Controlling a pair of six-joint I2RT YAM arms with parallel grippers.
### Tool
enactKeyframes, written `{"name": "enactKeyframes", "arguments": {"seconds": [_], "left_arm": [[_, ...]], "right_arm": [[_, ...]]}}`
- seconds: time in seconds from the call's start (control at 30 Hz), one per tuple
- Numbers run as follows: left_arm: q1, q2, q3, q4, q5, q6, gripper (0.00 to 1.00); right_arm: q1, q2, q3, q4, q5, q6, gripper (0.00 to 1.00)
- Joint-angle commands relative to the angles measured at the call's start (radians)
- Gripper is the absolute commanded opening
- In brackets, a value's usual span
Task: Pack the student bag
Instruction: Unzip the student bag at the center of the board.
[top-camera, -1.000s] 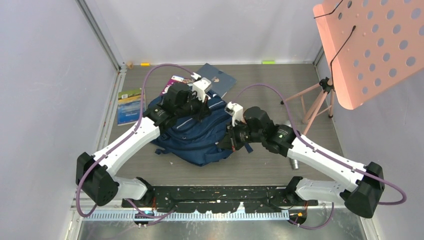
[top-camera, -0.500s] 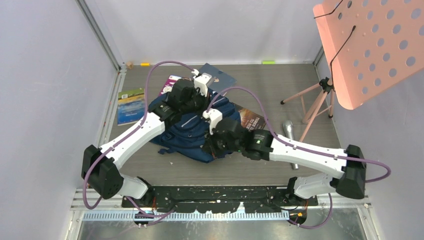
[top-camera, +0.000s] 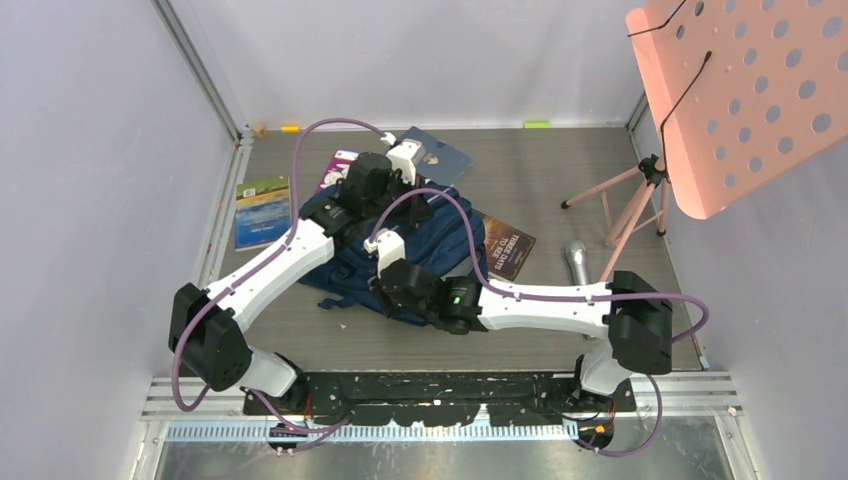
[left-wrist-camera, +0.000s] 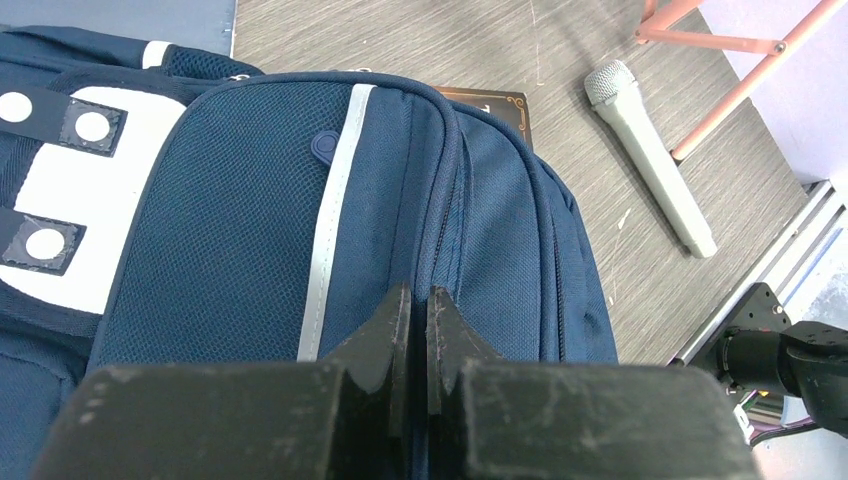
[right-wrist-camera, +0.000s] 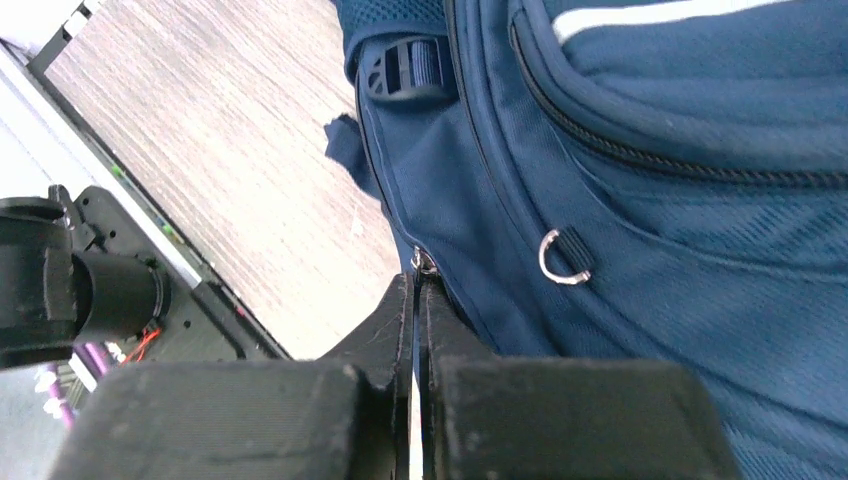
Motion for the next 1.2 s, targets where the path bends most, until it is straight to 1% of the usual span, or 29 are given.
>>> {"name": "enactKeyframes", "arguments": {"seconds": [0.0, 0.07, 0.23, 0.43, 0.53, 0.67, 0.9, 1.17], "left_arm": [[0.007, -0.036, 0.076, 0.094, 0.002, -0.041, 0.0], [0.008, -0.042, 0.079, 0.094, 0.012, -0.042, 0.0], [0.008, -0.059, 0.086, 0.058, -0.016, 0.022, 0.0], [0.011, -0.087, 0.109, 0.011, -0.022, 0.082, 0.0], [0.014, -0.093, 0.146, -0.027, -0.011, 0.097, 0.0], [0.015, -0.1, 0.167, -0.043, -0.004, 0.092, 0.0], [0.016, -0.107, 0.161, -0.025, 0.016, 0.047, 0.0], [0.014, -0.131, 0.131, -0.005, 0.011, 0.009, 0.0]], "right_arm": [[-0.004, 0.052, -0.002, 0.274, 0.112, -0.105, 0.0], [-0.004, 0.087, 0.003, 0.322, 0.103, -0.137, 0.0], [0.002, 0.142, -0.006, 0.45, 0.091, -0.207, 0.0], [0.002, 0.202, -0.014, 0.53, 0.007, -0.3, 0.0], [0.002, 0.237, -0.014, 0.562, -0.017, -0.341, 0.0], [0.002, 0.3, -0.001, 0.612, -0.021, -0.375, 0.0], [0.001, 0.44, 0.095, 0.621, 0.005, -0.422, 0.0], [-0.004, 0.498, 0.15, 0.651, 0.024, -0.455, 0.0]]}}
